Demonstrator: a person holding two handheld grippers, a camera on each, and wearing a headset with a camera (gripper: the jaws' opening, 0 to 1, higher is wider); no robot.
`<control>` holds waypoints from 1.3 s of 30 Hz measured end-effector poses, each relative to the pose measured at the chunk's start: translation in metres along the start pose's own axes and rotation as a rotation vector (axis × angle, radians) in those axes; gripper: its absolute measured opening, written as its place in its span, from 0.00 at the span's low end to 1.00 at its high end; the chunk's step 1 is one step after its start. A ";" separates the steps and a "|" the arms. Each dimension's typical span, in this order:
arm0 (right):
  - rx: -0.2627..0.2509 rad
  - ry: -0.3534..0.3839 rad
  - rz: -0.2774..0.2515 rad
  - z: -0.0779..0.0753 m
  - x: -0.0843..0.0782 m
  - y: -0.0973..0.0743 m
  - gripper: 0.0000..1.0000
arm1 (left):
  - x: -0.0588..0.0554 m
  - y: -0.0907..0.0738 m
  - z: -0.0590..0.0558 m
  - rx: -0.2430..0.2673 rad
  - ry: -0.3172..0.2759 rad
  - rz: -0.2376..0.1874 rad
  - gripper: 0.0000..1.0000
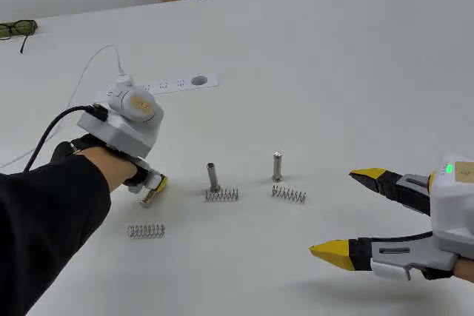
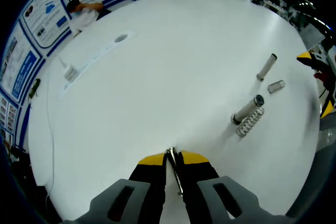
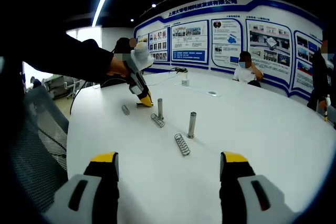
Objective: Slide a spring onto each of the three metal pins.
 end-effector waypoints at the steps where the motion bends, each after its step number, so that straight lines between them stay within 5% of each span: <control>1: 0.000 0.000 0.001 0.000 0.000 0.000 0.80 | 0.001 0.000 0.001 0.003 -0.001 0.002 0.10; 24: 0.000 0.003 0.011 0.000 -0.004 0.000 0.79 | 0.011 0.003 -0.001 -0.003 -0.009 0.170 0.08; 34: -0.008 0.002 0.010 -0.002 -0.002 -0.003 0.79 | 0.007 -0.001 -0.001 -0.004 -0.039 0.153 0.07; 39: -0.005 -0.003 0.012 -0.001 -0.002 -0.003 0.79 | 0.010 -0.009 0.000 -0.003 -0.061 0.112 0.07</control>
Point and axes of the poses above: the centre of the closed fingertips' face, and the gripper's own axes: y roughly forward along the fingers, z roughly to its left, x roughly out of its top, the point moved 8 cm from there along -y, roughly backward along the fingers, and after that the axes turned 3 degrees about -x, right-handed, at the moved point
